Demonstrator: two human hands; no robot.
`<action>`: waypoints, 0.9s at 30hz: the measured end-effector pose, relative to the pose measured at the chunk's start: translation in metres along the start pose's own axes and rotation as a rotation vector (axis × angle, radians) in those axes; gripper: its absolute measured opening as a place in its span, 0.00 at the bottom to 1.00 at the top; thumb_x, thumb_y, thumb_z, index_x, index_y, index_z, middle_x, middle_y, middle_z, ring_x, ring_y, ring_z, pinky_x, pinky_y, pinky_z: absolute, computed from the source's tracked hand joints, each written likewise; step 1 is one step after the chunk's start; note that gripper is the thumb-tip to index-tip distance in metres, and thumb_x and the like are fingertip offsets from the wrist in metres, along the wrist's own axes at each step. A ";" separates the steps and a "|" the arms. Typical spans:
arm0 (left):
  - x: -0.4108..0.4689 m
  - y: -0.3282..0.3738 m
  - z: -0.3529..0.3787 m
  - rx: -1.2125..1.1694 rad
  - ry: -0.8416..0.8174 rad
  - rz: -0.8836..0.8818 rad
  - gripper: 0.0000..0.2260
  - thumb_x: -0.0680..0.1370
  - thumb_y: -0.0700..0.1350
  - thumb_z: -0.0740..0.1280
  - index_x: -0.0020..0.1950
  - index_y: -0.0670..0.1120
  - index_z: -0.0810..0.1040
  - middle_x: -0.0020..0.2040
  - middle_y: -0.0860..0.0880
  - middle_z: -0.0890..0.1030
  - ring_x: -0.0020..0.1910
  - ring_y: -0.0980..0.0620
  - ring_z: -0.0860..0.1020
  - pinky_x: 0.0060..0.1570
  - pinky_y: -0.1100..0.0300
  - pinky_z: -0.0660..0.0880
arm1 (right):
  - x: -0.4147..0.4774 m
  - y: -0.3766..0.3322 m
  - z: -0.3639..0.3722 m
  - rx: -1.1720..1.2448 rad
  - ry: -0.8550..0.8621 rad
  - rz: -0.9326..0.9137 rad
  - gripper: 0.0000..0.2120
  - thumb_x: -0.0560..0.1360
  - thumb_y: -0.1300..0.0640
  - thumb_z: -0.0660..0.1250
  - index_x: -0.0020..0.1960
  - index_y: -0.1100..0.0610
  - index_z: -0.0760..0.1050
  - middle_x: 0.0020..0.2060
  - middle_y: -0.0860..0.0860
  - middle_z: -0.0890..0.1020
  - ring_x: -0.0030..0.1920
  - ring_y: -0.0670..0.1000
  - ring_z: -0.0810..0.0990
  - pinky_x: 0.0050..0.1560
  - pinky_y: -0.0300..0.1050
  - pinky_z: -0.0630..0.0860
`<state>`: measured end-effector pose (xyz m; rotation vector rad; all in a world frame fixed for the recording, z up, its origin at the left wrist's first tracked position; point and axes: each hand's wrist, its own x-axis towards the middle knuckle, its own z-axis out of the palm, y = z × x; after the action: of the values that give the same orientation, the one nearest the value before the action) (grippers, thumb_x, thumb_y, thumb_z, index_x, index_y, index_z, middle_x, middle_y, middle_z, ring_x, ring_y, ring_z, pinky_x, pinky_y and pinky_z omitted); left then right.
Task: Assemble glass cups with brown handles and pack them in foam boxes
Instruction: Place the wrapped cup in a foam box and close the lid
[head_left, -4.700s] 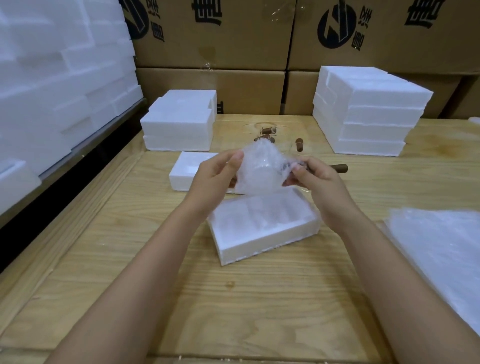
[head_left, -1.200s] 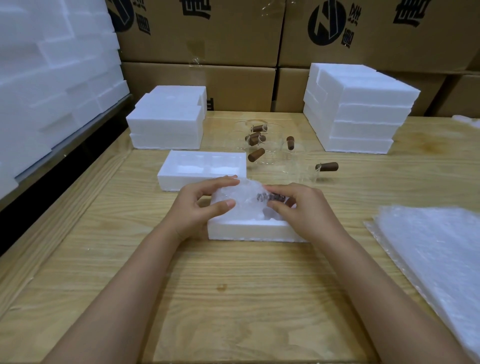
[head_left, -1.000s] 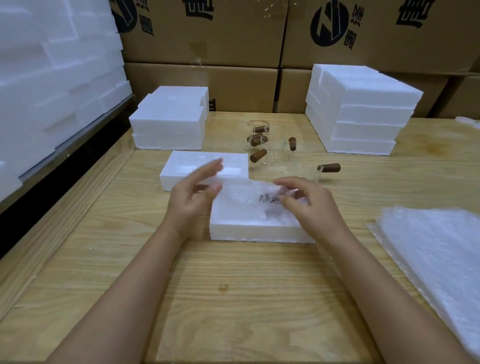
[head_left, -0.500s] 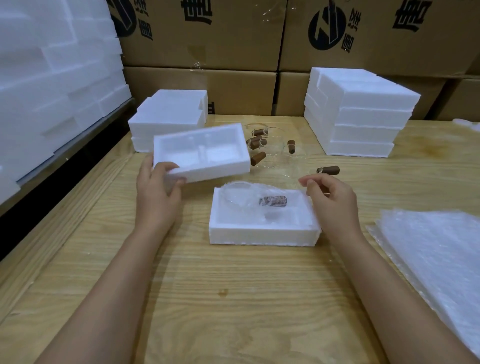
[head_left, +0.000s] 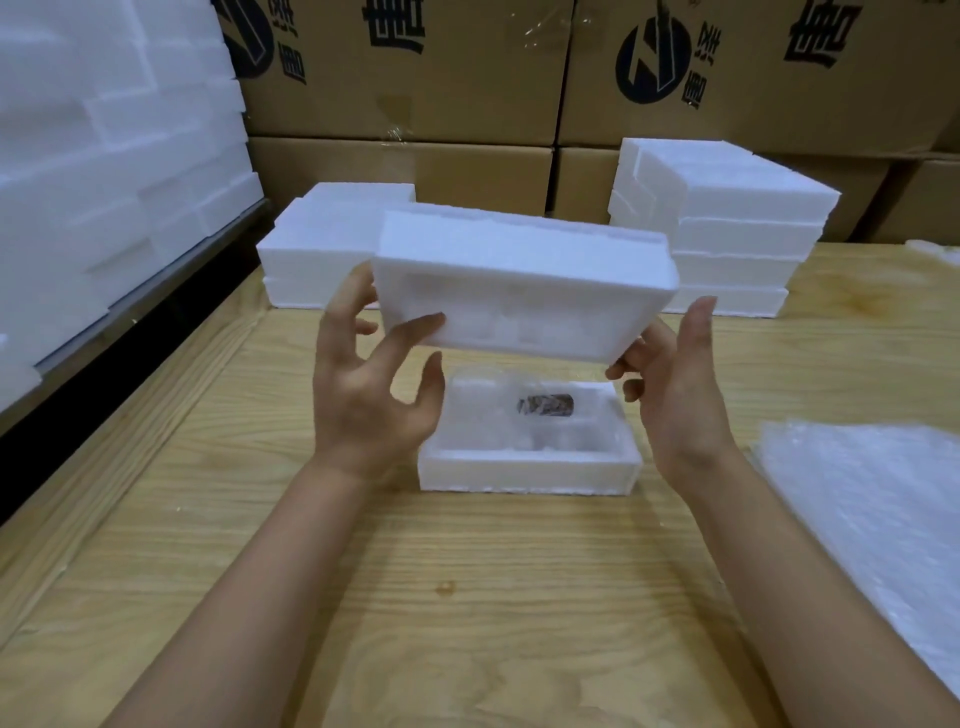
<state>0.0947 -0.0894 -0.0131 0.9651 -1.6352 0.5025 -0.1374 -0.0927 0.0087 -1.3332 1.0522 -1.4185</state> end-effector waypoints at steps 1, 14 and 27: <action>0.000 0.001 -0.001 -0.059 -0.019 0.005 0.12 0.69 0.37 0.67 0.50 0.39 0.83 0.66 0.39 0.69 0.63 0.47 0.71 0.52 0.53 0.75 | 0.001 0.000 -0.003 0.063 -0.009 0.051 0.37 0.72 0.30 0.38 0.51 0.49 0.79 0.33 0.44 0.75 0.36 0.47 0.67 0.38 0.43 0.61; 0.009 0.020 0.002 -0.974 0.069 -0.717 0.13 0.74 0.55 0.58 0.54 0.53 0.76 0.47 0.54 0.82 0.51 0.49 0.81 0.49 0.58 0.77 | 0.006 0.000 -0.023 0.368 -0.100 0.126 0.38 0.75 0.30 0.45 0.56 0.57 0.81 0.41 0.48 0.83 0.40 0.46 0.78 0.52 0.41 0.72; 0.012 0.021 -0.001 -0.987 -0.058 -0.706 0.12 0.71 0.50 0.68 0.37 0.43 0.71 0.32 0.46 0.73 0.51 0.41 0.79 0.65 0.54 0.72 | 0.004 0.004 -0.030 0.121 -0.234 0.117 0.30 0.65 0.45 0.71 0.65 0.52 0.70 0.56 0.46 0.80 0.58 0.46 0.79 0.56 0.39 0.73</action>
<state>0.0775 -0.0805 0.0016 0.6991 -1.2191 -0.7613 -0.1673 -0.0970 0.0036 -1.2929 0.8615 -1.1889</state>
